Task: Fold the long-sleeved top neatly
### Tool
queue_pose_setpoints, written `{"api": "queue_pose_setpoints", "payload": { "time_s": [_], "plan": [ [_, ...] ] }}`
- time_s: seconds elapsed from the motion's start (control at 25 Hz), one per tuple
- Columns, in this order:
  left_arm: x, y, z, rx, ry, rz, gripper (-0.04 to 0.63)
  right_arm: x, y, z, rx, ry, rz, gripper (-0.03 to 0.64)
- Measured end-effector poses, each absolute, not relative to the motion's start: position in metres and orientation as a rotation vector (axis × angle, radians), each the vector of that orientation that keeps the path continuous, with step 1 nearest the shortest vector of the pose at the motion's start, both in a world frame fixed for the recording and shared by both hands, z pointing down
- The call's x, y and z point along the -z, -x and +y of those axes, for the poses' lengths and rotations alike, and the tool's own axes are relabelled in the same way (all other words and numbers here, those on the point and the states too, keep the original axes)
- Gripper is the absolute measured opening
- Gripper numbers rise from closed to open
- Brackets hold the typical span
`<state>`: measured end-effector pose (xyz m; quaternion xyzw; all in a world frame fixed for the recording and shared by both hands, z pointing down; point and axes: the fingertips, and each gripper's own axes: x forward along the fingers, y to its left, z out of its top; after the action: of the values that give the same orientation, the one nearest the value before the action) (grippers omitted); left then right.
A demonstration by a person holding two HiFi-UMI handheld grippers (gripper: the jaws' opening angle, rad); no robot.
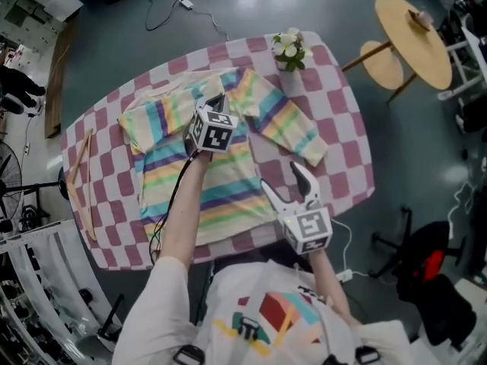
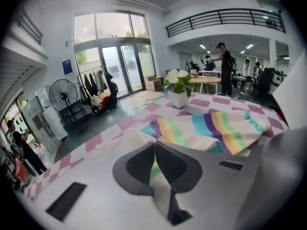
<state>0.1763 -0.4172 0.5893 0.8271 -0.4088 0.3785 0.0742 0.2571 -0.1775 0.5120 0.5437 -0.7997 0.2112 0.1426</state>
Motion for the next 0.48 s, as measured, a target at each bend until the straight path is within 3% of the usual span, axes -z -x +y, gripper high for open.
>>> {"api": "queue_pose_setpoints", "payload": {
  "time_s": [0.2,0.24,0.32,0.48],
  "plan": [
    [-0.619,-0.191,-0.4,-1.212,-2.466,-1.195,0.019,-0.522,-0.272,-0.176,-0.63,-1.578,-2.299,0.324],
    [-0.621,-0.195,-0.397,-1.192,-2.471,-1.168,0.035,-0.522,-0.273,-0.177,-0.635,-1.578,-2.298,0.324],
    [-0.616,-0.208,-0.391,-1.15,-2.513,-1.105,0.193,-0.52,-0.272,-0.179,-0.64,-1.597,-2.302,0.324],
    [-0.582,-0.24,-0.38,-1.159,-2.728,-1.025,0.199,-0.513,-0.272,-0.179,-0.612,-1.616,-2.311,0.324]
  ]
}}
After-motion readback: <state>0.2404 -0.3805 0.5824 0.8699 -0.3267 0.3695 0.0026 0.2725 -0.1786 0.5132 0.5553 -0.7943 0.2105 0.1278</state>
